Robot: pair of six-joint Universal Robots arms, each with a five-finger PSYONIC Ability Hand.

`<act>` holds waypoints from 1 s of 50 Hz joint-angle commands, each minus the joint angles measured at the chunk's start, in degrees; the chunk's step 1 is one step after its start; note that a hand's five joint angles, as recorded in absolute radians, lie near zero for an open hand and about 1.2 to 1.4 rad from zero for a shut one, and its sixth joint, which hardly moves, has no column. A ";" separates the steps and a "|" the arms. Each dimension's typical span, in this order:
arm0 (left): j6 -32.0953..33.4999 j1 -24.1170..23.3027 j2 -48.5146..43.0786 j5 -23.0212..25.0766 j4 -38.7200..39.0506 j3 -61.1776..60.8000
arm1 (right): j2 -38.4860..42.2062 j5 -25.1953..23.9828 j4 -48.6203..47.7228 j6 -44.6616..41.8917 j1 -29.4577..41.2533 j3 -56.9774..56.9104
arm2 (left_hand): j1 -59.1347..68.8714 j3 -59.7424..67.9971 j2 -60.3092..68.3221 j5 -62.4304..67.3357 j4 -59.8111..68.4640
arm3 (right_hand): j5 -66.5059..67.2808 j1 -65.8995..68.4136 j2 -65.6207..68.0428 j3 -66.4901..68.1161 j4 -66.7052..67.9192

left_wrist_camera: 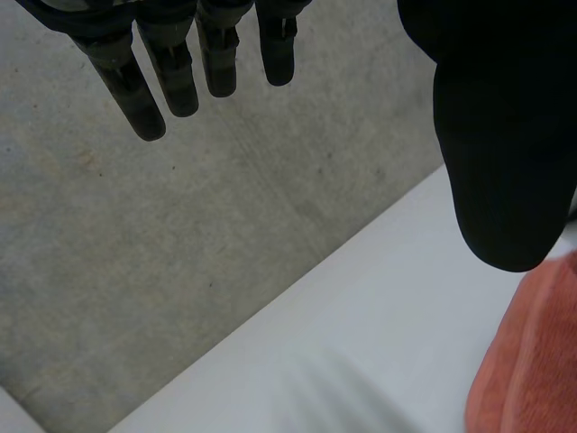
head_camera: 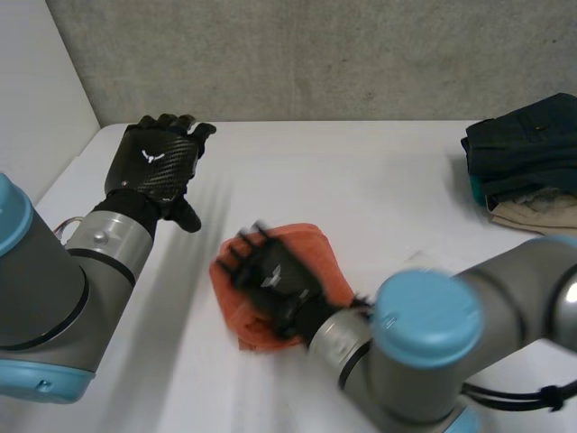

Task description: Fold the laundry.

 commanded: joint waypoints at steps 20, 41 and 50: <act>-7.03 -11.93 -20.15 -8.96 -12.44 8.98 | 12.63 -3.99 33.46 20.28 -13.78 -24.08 | 0.38 -0.85 -0.67 -1.48 -0.29 | -2.49 -2.85 -2.43 -1.99 -2.20; 4.31 -7.80 -11.64 6.15 -13.93 11.87 | 0.60 8.05 20.38 6.83 -9.74 -11.27 | -1.01 -2.24 -2.06 -2.87 -1.68 | 5.17 4.80 5.22 5.66 5.45; 3.43 -3.58 -6.18 24.85 -19.36 19.95 | -5.12 7.61 0.25 4.11 -6.05 8.86 | -1.01 -2.24 -2.06 -2.87 -1.68 | 5.84 5.47 5.89 6.33 6.12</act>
